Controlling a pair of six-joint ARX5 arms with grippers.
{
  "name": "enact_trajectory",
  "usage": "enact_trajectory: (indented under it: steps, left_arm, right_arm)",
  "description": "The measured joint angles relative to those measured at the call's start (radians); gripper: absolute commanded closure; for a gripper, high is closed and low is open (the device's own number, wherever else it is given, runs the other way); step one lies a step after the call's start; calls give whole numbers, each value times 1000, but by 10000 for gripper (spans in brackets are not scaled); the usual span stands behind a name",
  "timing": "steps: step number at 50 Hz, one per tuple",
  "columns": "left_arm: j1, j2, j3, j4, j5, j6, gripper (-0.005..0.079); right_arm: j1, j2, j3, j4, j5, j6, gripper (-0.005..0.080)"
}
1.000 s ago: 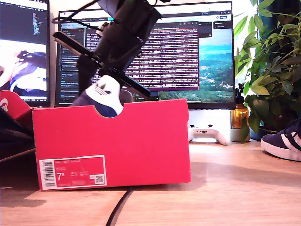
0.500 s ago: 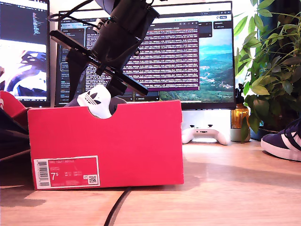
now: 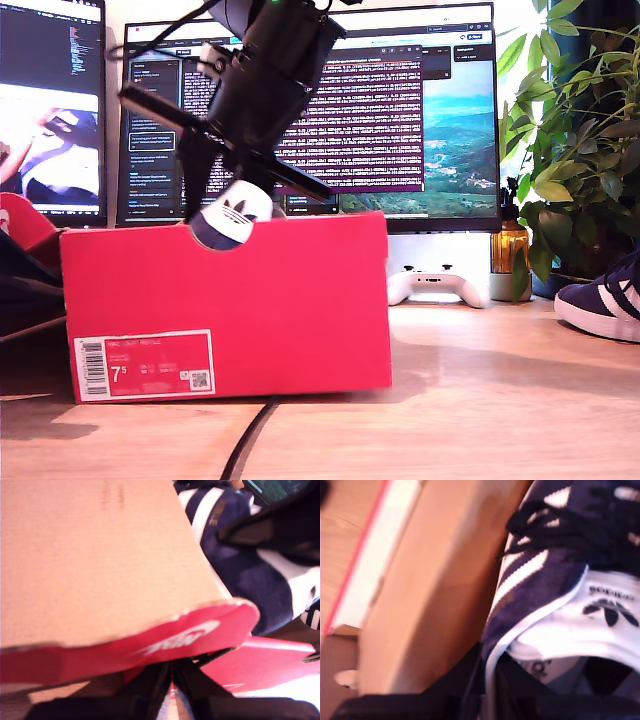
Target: Pack the blue shoes by picking the first shoe and placing it inside the red shoebox, left side, then picking and rotating the second shoe and placing it in the shoebox
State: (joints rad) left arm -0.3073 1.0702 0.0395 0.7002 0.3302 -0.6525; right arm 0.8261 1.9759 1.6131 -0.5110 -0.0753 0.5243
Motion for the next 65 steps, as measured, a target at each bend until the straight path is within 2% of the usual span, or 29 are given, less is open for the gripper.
enact_trajectory:
  steps: [12,15,21,24,49,56,65]
  left_arm:
    - [0,0,0,0,0,0,762]
    - [0,0,0,0,0,0,762]
    - [0,0,0,-1,0,0,762]
    - [0,0,0,-1,0,0,762]
    - [0,0,0,-103,0,0,762]
    - [0,0,0,-117,0,0,762]
    - [0,0,0,-117,0,0,762]
  right_arm:
    - [6,2,0,18,6,16,757]
    - [9,2,0,25,6,23,700]
    - [20,3,0,29,8,28,531]
    - [22,3,0,35,7,28,493]
    - [32,3,0,51,6,7,478]
    - [33,3,3,-9,5,-33,407]
    - [33,3,42,-90,6,-48,394]
